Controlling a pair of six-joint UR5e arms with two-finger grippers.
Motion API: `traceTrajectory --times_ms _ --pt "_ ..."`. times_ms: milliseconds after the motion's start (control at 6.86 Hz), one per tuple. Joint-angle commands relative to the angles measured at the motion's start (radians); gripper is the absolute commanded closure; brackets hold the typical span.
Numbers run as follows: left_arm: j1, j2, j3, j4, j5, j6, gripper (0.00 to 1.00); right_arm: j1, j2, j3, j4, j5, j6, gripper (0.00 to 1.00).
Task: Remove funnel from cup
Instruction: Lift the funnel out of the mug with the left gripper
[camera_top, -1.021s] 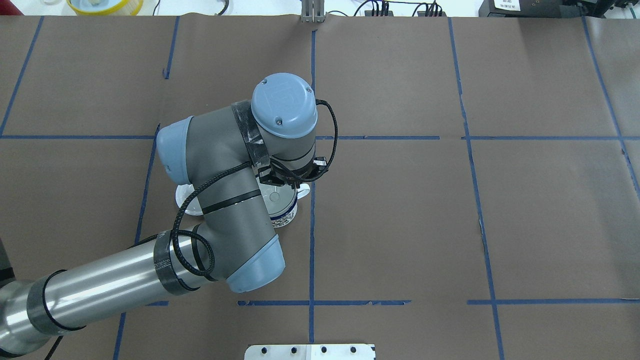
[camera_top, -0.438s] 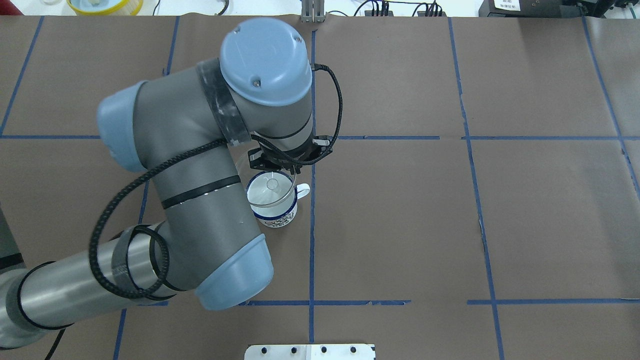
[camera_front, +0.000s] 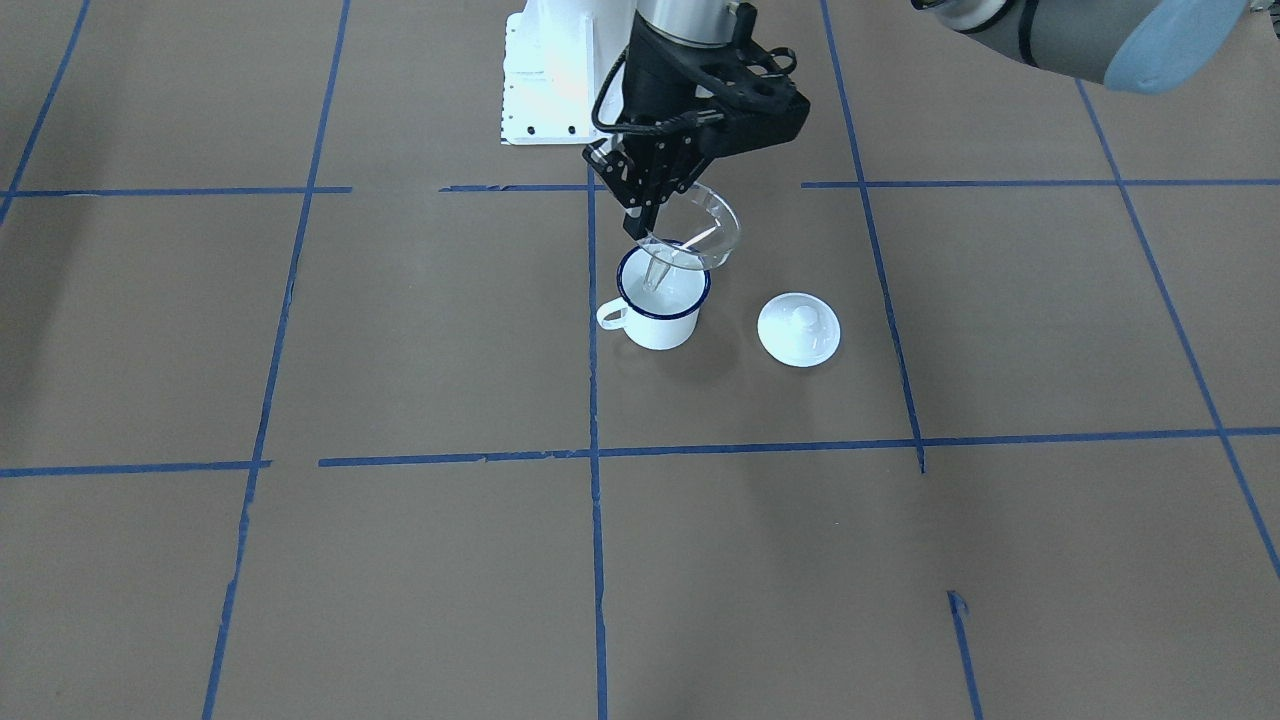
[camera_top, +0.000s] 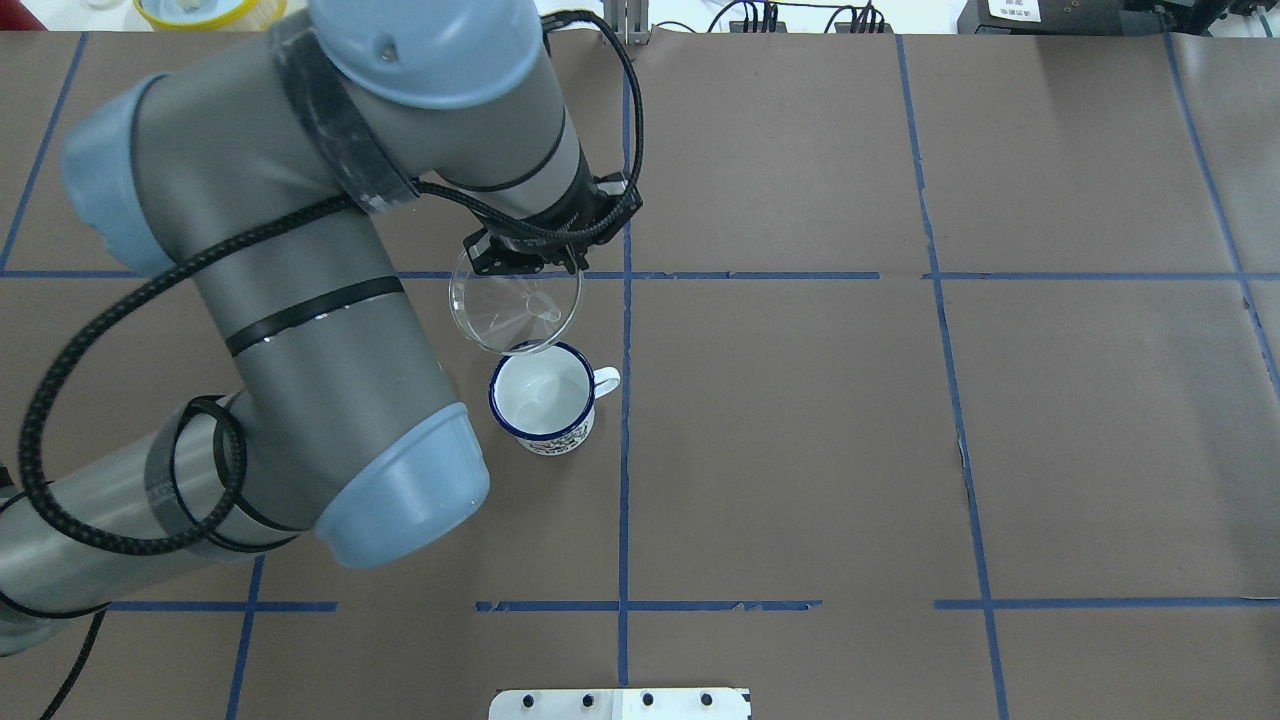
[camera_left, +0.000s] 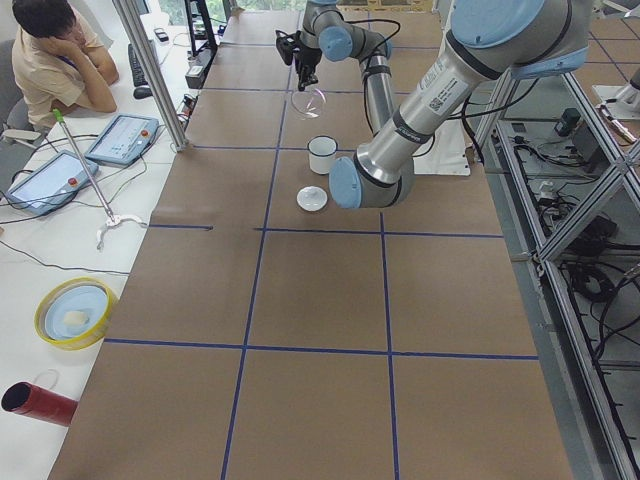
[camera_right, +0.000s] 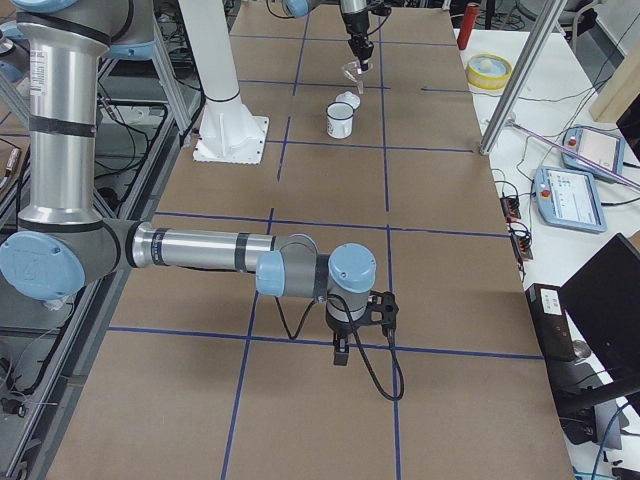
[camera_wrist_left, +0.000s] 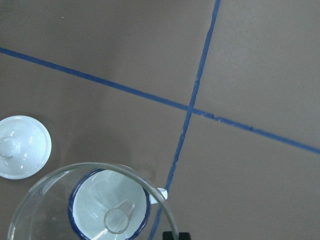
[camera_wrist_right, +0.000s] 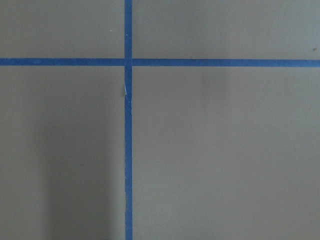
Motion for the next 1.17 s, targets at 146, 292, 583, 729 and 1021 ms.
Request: traceTrajectory --times_ms 146,292,583,729,1021 --pt "-0.030 0.152 0.175 -0.530 0.302 -0.505 1.00 0.000 0.000 0.000 0.000 0.000 0.000 0.00" --pt "-0.071 0.150 0.277 -0.642 0.368 -0.613 1.00 0.000 0.000 0.000 0.000 0.000 0.000 0.00" --pt "-0.111 0.149 0.533 -0.850 0.381 -0.739 1.00 0.000 0.000 0.000 0.000 0.000 0.000 0.00" --pt "-0.113 0.150 0.628 -0.934 0.405 -0.743 1.00 0.000 0.001 0.000 0.000 0.000 0.000 0.00" --pt "-0.113 0.159 0.736 -1.048 0.405 -0.776 1.00 0.000 0.000 0.000 0.000 0.000 0.000 0.00"
